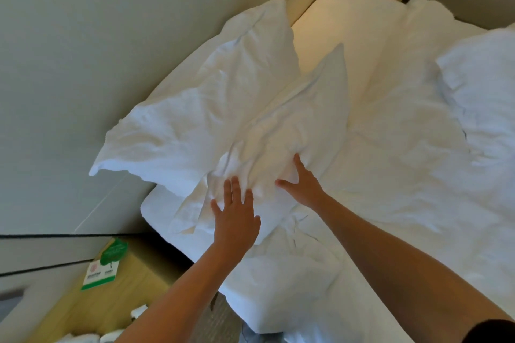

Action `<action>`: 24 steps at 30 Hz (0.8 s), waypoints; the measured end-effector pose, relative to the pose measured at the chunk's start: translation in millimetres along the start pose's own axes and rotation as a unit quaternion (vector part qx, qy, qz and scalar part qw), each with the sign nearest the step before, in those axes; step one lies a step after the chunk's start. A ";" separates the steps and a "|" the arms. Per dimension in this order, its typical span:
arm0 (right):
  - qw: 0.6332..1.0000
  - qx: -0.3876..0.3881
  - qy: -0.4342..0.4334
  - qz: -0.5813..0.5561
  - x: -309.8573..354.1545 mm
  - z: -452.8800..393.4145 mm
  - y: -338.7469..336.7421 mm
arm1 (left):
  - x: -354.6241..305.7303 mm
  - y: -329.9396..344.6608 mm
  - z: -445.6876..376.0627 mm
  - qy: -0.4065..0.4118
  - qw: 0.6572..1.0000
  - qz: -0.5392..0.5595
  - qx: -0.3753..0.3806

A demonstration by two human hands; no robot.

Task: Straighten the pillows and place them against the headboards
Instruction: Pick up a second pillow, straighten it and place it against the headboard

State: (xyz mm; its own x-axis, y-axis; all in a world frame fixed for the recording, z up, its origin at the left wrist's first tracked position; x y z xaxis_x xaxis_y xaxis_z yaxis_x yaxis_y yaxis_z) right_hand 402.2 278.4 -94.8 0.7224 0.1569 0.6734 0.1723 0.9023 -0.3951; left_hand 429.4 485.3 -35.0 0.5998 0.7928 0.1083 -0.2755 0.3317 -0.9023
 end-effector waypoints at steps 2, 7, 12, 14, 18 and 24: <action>1.000 -0.007 0.003 0.003 1.1 6.2 -2.1 | 3.2 -0.5 -1.4 0.008 1.000 0.003 0.008; 1.000 0.006 0.005 0.006 -9.0 38.0 -7.5 | 6.0 -5.4 -0.5 0.026 0.999 0.030 0.019; 0.998 -0.010 0.046 0.031 -39.2 93.5 -20.8 | 7.0 -14.2 5.5 0.039 0.995 0.093 0.024; 0.998 -0.024 0.057 0.026 -54.4 122.0 -28.7 | 0.9 -17.7 9.7 0.042 0.991 0.121 0.026; 0.994 -0.060 0.085 -0.022 -97.6 188.7 -45.2 | -32.7 -23.9 25.6 0.063 0.972 0.220 0.045; 0.960 -0.179 0.138 -0.166 -205.4 328.8 -62.2 | -144.9 -24.9 104.4 0.189 0.938 0.270 0.106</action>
State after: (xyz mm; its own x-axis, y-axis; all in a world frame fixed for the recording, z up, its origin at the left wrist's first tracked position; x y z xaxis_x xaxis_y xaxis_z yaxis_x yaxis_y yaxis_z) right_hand 22.9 322.0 -3.1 0.7291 -0.2728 0.6277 0.6072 0.6809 -0.4094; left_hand 270.9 415.6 15.3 0.5431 0.6493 -0.5323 -0.7348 0.0608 -0.6756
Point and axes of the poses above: each hand's wrist, its own z-axis away from the middle knuckle, its own y-axis out of the palm, x = y × z, the point moved 7 cm from there along -z, towards the middle knuckle, and after that the axes turned 12 degrees about -z, right-handed, at the moved point
